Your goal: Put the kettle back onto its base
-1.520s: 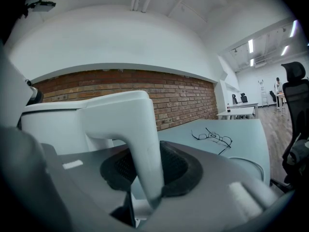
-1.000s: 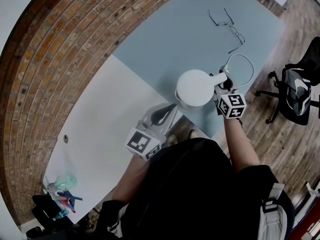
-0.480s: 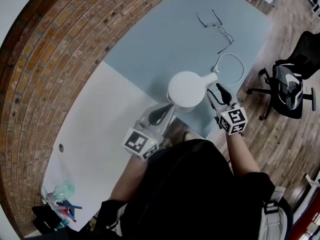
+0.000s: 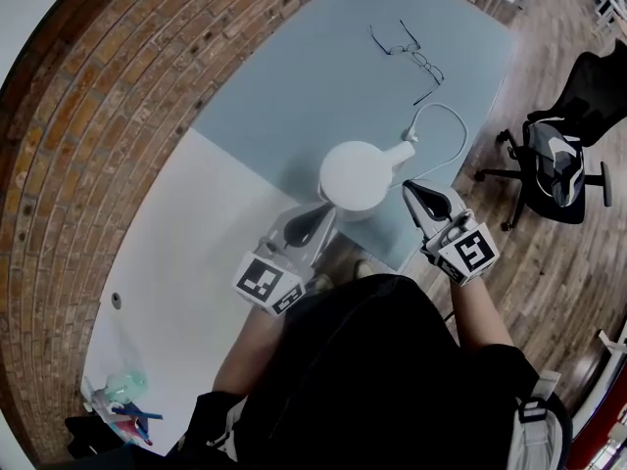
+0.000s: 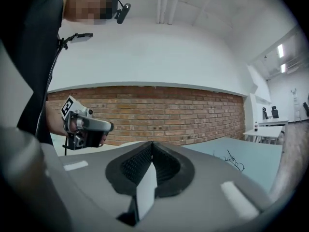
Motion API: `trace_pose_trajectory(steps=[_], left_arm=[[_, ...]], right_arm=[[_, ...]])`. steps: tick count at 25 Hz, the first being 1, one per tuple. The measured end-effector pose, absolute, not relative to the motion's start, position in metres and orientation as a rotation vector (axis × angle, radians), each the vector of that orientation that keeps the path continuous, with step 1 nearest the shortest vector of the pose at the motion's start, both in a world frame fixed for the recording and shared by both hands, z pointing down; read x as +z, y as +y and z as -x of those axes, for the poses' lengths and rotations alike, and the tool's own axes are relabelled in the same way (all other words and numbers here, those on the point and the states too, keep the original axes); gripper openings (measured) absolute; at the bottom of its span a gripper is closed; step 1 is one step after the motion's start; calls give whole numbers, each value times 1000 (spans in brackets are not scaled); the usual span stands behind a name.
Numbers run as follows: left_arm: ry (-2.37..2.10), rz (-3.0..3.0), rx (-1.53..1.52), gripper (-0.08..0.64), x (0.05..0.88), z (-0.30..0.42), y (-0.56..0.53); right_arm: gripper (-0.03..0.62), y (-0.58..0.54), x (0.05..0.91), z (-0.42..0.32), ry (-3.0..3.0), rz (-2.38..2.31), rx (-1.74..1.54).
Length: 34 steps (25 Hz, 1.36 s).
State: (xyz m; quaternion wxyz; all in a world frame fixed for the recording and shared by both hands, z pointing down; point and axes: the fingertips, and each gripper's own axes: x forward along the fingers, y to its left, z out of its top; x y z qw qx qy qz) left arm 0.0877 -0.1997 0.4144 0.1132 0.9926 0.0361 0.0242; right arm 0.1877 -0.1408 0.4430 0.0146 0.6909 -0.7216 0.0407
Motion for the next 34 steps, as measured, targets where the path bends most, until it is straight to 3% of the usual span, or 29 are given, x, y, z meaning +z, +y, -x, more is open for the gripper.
trace_pose_trajectory(steps=[7, 34], left_arm=[[96, -2915, 67, 3, 412, -83, -203], [55, -2923, 47, 3, 411, -80, -210]], right_arm=[[3, -147, 433, -154, -2341, -2071, 110], [3, -161, 429, -141, -2430, -1959, 73]])
